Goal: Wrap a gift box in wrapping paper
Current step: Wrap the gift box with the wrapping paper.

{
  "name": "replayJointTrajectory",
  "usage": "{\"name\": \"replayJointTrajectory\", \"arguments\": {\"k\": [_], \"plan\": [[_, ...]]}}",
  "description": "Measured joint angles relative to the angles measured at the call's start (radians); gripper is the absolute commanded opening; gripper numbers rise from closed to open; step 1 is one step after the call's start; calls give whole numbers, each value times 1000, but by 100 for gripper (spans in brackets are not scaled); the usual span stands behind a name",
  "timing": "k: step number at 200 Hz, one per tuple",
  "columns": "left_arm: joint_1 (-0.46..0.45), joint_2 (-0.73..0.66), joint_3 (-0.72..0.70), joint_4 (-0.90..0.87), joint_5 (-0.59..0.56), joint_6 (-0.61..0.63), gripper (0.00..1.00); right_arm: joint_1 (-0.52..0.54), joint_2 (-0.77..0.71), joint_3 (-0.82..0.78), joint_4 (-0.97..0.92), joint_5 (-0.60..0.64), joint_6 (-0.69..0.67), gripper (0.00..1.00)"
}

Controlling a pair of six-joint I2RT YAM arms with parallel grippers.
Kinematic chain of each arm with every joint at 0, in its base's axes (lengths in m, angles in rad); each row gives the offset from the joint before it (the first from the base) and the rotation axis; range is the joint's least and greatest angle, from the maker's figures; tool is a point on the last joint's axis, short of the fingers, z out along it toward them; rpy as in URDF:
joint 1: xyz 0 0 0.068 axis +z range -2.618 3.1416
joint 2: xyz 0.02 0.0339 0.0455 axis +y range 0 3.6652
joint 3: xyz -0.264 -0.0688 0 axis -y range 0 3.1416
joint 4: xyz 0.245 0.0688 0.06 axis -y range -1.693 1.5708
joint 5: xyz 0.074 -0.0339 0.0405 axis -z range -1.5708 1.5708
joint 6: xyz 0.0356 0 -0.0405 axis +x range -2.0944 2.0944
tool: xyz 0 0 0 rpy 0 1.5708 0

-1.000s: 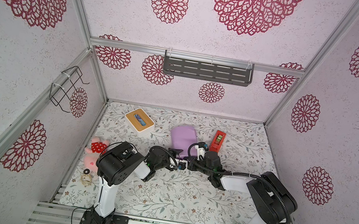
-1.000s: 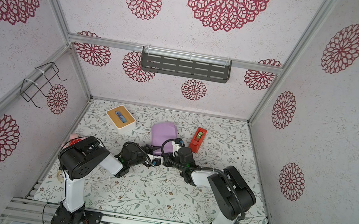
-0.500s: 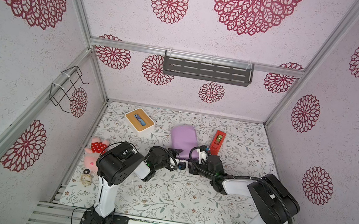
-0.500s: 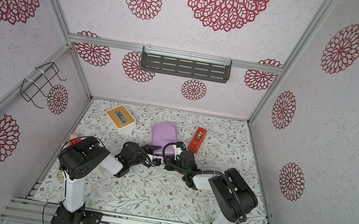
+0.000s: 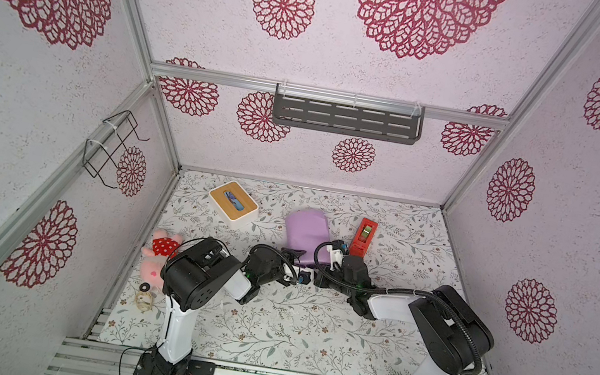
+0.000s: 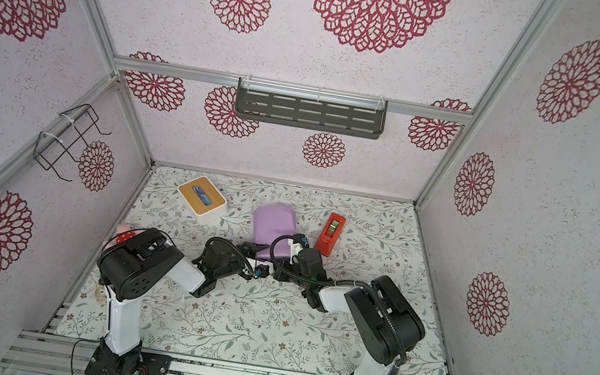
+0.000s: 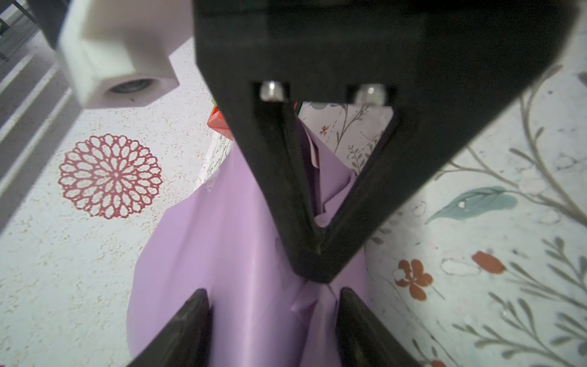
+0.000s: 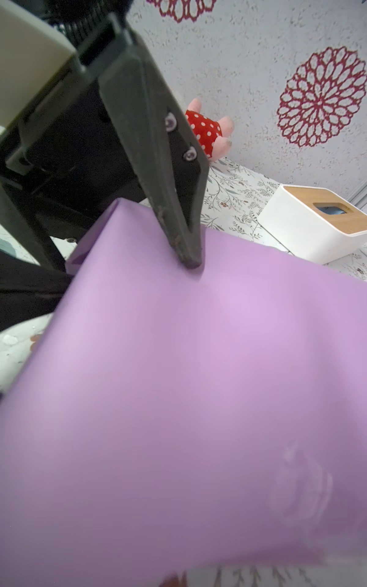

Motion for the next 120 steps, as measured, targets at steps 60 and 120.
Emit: {"name": "replayJointTrajectory", "arguments": {"k": [60, 120], "plan": [[0, 0, 0, 0, 0, 0, 66, 0, -4, 0, 3, -4, 2, 0], [0, 0, 0, -1, 0, 0, 66, 0, -9, -66, 24, 0, 2, 0]]}}
